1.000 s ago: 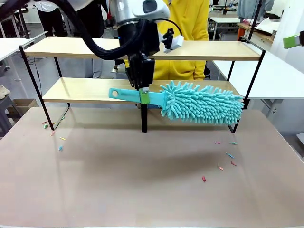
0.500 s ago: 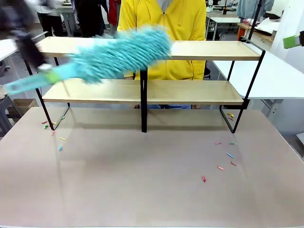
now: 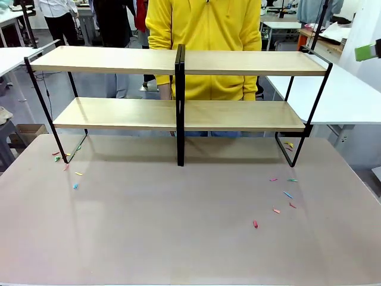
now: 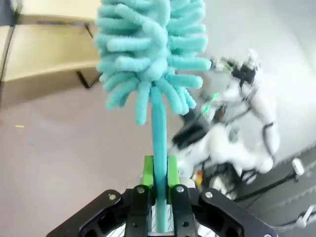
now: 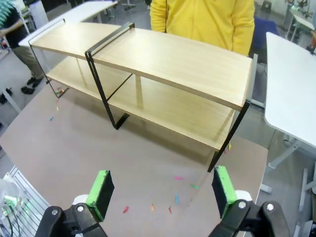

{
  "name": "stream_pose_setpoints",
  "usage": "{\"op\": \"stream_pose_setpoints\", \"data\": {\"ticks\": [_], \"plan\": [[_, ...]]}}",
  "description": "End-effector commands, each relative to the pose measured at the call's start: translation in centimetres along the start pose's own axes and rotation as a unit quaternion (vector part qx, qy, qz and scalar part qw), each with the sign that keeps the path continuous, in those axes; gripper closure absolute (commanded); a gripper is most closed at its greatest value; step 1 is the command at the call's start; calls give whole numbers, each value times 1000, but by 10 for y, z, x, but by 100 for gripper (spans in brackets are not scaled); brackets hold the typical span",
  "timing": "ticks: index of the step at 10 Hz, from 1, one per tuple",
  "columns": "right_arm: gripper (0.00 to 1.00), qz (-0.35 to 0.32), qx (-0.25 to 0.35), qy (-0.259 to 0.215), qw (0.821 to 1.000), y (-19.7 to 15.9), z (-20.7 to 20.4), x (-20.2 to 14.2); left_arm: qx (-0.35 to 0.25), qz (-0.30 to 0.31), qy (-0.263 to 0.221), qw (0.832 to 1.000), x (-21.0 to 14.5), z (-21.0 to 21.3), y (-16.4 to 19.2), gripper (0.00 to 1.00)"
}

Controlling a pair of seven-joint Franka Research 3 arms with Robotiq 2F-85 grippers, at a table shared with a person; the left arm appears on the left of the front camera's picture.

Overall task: Clean the shelves.
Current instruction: Clean another randomly selected level of the Shelf with the Duster, then place the Duster on the table.

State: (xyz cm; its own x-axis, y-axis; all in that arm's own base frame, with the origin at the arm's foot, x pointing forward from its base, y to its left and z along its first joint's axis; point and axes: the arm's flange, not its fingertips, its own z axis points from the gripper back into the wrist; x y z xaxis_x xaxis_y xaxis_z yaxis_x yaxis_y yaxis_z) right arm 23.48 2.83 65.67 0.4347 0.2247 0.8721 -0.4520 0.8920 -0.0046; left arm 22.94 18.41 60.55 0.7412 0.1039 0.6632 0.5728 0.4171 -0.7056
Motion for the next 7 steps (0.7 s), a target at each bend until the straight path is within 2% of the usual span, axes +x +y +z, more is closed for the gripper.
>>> {"op": "stream_pose_setpoints", "data": {"ticks": [1,2,7], "plan": [[0,-1,3,-1,1000,-1,0,0,-63,20,-93,994,-8,26,26,88],[0,-1,3,-1,1000,-1,0,0,0,0,0,1000,0,0,0,88],[0,-1,3,-1,1000,-1,0,0,0,0,0,1000,0,0,0,88]]}}
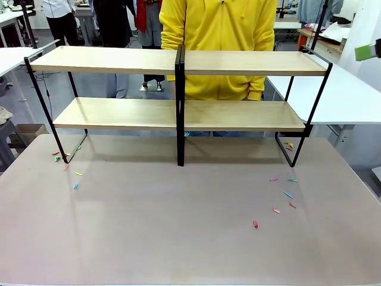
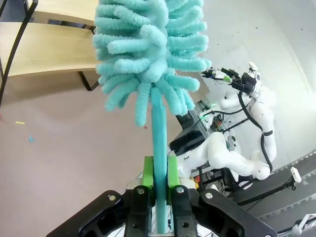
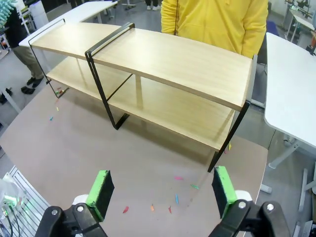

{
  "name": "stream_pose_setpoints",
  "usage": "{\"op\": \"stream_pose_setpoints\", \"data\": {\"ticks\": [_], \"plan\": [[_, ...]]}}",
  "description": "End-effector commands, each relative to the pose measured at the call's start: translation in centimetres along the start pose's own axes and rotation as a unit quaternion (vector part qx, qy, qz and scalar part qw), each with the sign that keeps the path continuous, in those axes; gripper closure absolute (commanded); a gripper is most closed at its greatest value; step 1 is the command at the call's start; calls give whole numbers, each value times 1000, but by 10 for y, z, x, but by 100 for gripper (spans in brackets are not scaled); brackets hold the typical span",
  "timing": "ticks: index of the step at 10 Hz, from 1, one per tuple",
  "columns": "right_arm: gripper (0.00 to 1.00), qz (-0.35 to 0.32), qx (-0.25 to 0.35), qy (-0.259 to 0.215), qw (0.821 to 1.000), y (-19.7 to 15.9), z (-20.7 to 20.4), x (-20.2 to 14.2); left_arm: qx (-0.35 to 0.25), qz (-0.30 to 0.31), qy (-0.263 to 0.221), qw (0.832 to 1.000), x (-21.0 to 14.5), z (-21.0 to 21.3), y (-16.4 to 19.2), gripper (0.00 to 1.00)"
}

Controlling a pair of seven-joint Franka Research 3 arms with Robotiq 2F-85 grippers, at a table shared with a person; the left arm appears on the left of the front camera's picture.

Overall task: Clean the shelves.
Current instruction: Place the Duster on the table.

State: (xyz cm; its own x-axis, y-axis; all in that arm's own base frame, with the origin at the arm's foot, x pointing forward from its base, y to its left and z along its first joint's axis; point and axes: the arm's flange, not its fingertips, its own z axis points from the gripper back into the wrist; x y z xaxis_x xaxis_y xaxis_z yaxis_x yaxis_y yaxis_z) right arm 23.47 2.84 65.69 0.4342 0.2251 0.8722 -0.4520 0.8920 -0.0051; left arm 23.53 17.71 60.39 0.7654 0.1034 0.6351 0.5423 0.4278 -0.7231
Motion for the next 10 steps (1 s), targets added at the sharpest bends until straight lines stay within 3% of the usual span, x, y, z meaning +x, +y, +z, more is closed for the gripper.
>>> {"op": "stream_pose_setpoints", "data": {"ticks": [1,6,7,8,9,10], "plan": [[0,-1,3,-1,1000,-1,0,0,-8,-17,-8,1000,-3,9,-1,88],[0,0,0,0,1000,0,0,0,-8,-17,-8,1000,-3,9,-1,88],[0,4,51,30,998,6,15,15,3,-1,-5,1000,-3,6,-1,88],[0,-11,148,85,985,19,3,14,-55,-46,213,974,19,-21,-1,88],[0,-54,240,142,959,27,-26,-3,-104,-64,371,921,20,-41,4,88],[0,-118,285,182,934,23,-62,-28,-135,-64,476,867,10,-63,15,88]]}}
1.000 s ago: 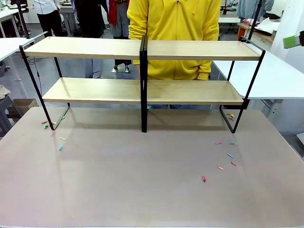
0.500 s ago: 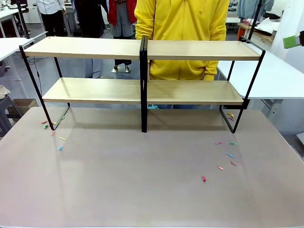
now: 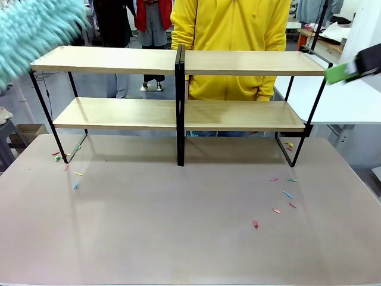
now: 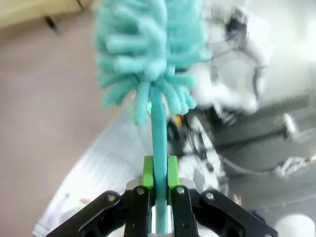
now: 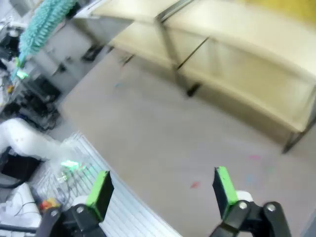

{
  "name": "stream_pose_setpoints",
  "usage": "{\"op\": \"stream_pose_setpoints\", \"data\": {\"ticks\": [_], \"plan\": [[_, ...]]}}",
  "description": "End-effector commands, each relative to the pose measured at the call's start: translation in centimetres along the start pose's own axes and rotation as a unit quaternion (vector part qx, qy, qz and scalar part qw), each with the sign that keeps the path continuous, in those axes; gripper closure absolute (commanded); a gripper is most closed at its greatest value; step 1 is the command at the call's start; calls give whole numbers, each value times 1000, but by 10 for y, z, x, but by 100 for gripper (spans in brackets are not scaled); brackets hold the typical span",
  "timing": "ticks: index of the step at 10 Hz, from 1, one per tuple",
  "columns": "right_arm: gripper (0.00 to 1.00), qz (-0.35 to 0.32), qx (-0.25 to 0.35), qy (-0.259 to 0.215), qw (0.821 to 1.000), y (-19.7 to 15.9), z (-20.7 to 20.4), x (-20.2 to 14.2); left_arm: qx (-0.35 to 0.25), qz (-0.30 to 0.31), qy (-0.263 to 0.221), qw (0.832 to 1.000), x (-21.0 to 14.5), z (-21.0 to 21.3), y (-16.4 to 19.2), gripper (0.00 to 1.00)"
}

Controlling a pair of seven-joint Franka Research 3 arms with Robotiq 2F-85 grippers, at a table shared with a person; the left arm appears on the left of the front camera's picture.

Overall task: Clean the shelves.
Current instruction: Place the Duster on the table.

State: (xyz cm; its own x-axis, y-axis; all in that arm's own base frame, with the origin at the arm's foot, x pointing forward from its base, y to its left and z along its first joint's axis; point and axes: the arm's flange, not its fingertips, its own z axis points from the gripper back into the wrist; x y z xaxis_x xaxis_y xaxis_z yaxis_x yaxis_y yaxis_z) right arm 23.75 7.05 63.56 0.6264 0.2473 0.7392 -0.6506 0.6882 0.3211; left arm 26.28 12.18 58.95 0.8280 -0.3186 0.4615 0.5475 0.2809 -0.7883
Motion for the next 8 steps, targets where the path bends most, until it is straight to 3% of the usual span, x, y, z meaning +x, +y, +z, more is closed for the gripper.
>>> {"op": "stream_pose_setpoints", "data": {"ticks": [1,3,4,5,7,8], "plan": [[0,-153,135,92,975,-47,-63,-37,-85,-63,379,919,6,-21,30,88],[0,-252,165,135,944,-77,-113,-80,-94,3,516,851,15,-71,74,88],[0,-272,189,165,929,-87,-132,-96,-121,-5,581,805,21,-93,97,88],[0,-300,209,194,910,-104,-150,-115,-113,34,600,791,30,-116,126,88],[0,-361,225,200,883,-139,-157,-162,-140,34,597,789,55,-138,180,88],[0,-321,217,192,902,-133,-150,-78,-142,55,586,796,67,-143,204,88]]}}
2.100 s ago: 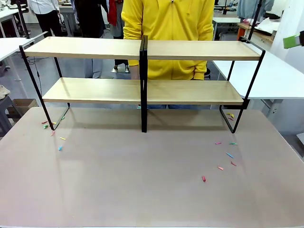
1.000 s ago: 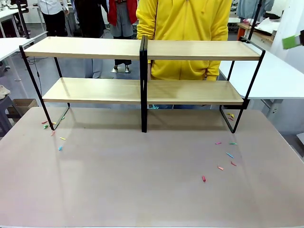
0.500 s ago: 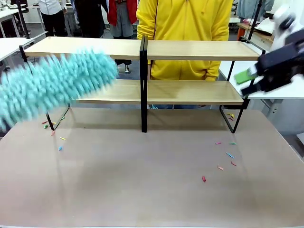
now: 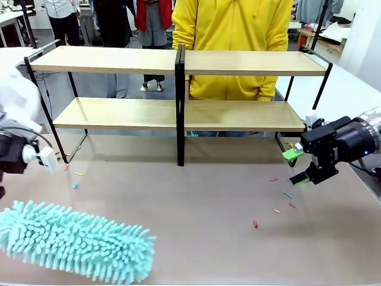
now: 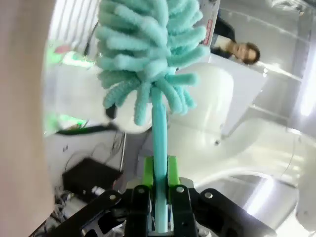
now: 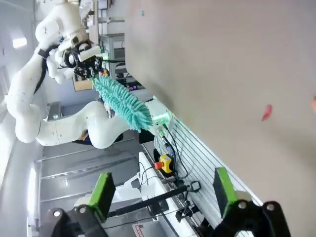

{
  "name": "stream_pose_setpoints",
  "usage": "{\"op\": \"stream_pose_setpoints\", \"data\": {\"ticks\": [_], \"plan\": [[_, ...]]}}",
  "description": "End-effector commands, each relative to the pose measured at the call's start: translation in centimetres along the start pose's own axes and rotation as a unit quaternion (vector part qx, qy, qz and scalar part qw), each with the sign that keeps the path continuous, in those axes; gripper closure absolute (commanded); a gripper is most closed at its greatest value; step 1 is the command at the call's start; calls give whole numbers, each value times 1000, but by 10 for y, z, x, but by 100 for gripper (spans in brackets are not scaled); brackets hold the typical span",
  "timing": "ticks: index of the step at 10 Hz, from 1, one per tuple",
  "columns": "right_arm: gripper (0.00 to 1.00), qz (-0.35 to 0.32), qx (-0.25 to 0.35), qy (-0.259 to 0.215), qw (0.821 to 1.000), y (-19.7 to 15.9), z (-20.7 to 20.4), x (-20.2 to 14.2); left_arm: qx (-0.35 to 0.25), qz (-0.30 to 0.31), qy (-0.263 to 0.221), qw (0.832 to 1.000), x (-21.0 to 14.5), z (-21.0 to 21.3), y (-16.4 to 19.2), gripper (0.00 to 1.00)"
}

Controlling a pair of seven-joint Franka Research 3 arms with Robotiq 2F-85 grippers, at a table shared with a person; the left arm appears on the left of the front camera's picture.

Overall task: Clean the shelves.
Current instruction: Place the Duster on the table.

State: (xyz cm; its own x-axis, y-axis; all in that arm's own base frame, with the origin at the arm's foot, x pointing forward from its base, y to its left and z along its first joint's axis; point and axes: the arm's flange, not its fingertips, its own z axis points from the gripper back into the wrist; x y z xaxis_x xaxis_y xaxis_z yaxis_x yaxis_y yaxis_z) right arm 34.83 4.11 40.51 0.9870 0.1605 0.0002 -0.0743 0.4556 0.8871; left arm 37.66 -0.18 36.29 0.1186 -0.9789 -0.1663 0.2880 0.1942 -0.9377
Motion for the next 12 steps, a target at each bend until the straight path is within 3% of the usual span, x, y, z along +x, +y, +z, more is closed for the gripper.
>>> {"op": "stream_pose_setpoints", "data": {"ticks": [1,3,4,9,10,11,12], "plan": [[0,40,-12,-17,999,47,0,-5,16,12,-23,1000,-28,61,-9,88],[0,40,-12,-17,999,47,0,-5,51,32,-121,991,-17,69,-7,88],[0,40,-12,-17,999,47,0,-5,72,41,-144,986,-15,68,-9,88],[0,40,-12,-17,999,47,0,-5,78,50,-157,983,-16,69,-8,88],[0,40,-12,-17,999,47,0,-5,90,56,-155,982,-16,70,-8,30],[0,40,-12,-17,999,47,0,-5,95,54,-159,981,-19,69,-11,30],[0,40,-12,-17,999,47,0,-5,98,52,-164,980,-22,67,-14,0]]}}
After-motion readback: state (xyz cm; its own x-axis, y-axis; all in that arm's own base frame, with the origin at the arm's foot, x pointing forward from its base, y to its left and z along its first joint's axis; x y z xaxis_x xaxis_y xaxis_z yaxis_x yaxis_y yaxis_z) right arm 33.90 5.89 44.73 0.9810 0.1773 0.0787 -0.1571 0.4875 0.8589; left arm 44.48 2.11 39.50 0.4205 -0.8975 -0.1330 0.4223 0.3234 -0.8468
